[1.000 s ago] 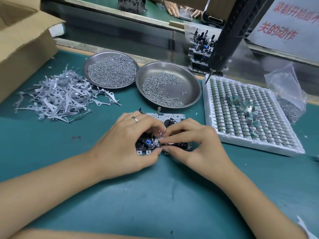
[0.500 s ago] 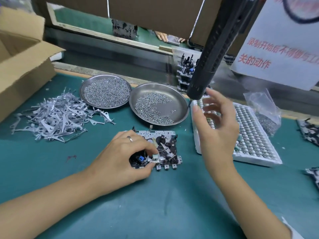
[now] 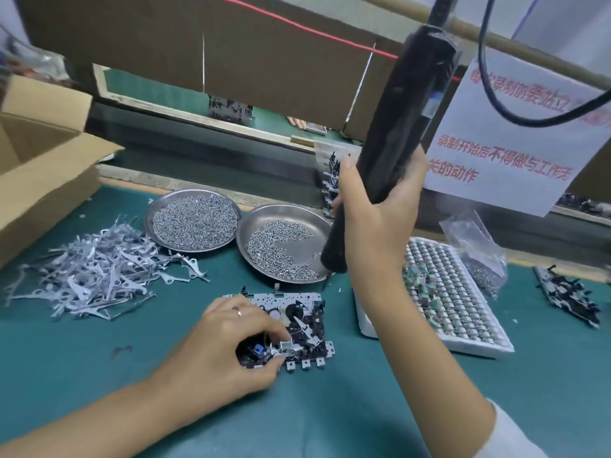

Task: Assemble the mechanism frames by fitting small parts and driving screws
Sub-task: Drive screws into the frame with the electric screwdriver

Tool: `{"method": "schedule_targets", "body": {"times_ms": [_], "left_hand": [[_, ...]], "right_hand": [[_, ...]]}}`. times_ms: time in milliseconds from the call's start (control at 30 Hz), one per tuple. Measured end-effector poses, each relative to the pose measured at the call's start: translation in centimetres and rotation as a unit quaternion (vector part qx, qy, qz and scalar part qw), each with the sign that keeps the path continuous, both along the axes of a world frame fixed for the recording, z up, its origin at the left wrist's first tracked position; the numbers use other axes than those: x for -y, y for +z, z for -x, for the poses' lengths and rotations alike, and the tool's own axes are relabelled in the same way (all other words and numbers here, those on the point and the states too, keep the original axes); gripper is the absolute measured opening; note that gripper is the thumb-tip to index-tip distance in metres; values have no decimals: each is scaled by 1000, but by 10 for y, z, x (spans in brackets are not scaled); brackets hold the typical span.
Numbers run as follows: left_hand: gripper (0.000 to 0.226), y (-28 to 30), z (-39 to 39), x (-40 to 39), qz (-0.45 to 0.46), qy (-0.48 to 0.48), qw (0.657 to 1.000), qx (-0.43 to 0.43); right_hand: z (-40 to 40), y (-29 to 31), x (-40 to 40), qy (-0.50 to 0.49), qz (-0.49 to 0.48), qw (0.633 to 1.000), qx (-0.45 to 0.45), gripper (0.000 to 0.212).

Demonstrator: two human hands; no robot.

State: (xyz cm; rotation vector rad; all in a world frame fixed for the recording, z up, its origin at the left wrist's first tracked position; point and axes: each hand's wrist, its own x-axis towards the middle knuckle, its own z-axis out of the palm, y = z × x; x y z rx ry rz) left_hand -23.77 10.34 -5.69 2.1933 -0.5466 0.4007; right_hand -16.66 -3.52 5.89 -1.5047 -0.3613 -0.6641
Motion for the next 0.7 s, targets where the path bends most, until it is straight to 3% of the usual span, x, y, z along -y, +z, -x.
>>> {"method": "schedule_targets", "body": {"times_ms": [67,234,701], "left_hand": [[21,2,0,0,3,2,1000,-3],[19,4,1,1,-13,7,1000,0],[14,4,1,2,-15,-3,1000,15]], "right_hand": [[11,-8,-1,52,-33,998,-11,20],[32,-29,-3,173,-103,979,-16,18],[44,-41,-13,192,-151,969,-21,21]]}}
